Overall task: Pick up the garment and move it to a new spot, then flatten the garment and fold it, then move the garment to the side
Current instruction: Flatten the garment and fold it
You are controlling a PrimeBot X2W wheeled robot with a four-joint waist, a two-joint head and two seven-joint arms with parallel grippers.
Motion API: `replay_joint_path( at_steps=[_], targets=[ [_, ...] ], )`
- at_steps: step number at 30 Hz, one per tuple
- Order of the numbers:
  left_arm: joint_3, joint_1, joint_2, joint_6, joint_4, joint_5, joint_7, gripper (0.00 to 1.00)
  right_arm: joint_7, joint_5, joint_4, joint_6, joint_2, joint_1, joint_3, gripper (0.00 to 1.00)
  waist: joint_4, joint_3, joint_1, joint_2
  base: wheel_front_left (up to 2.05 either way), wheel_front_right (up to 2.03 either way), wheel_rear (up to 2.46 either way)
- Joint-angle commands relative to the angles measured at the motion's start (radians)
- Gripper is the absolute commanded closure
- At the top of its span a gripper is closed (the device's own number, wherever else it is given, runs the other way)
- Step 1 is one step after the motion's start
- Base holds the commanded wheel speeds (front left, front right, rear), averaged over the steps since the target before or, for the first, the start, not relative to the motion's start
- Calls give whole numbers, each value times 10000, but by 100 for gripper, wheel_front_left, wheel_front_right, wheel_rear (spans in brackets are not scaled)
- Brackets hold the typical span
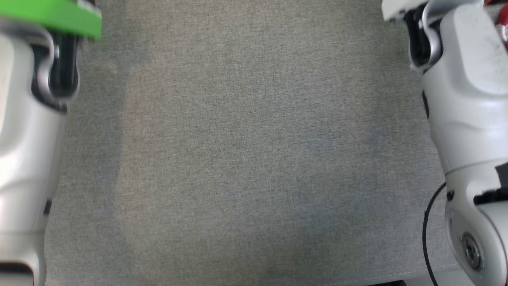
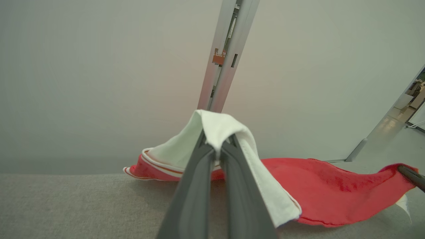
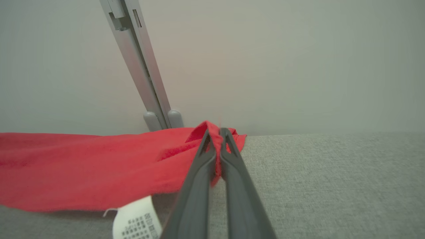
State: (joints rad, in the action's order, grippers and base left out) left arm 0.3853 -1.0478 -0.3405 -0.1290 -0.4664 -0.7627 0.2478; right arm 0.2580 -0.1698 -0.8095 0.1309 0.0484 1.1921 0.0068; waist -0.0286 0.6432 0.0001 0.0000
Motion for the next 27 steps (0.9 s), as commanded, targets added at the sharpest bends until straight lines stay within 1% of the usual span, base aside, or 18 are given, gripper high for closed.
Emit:
replay_joint_path(
  at_steps=[1,4,9,15,19,27],
  targets=[
    [-66,490,-231,-21,297,-285,75,100,64,-133,198,-6,45,-309,86,100,-107,-154,-1,0,0,0,0],
    [-208,1681,-544,-23,1043,-686,112,100,69,-455,759,-6,46,-1108,213,100,-155,-421,-1,0,0,0,0],
    [-468,3619,-823,20,2250,-895,170,100,76,-791,1685,-6,48,-2510,373,100,-227,-1175,-1,0,0,0,0],
    [-550,5887,-786,285,3667,-962,171,100,-128,-1064,2871,-6,49,-4378,260,100,-210,-2396,-1,0,0,0,0],
    [-588,7505,-799,541,4701,-1092,177,100,-580,-1289,4042,-6,49,-5834,32,100,-200,-3206,-1,0,0,0,0],
    [-725,10574,-981,1333,6686,-1245,174,100,-1774,-1534,6981,-6,48,-9064,-696,100,-25,-4379,-1,0,0,0,0]
  ],
)
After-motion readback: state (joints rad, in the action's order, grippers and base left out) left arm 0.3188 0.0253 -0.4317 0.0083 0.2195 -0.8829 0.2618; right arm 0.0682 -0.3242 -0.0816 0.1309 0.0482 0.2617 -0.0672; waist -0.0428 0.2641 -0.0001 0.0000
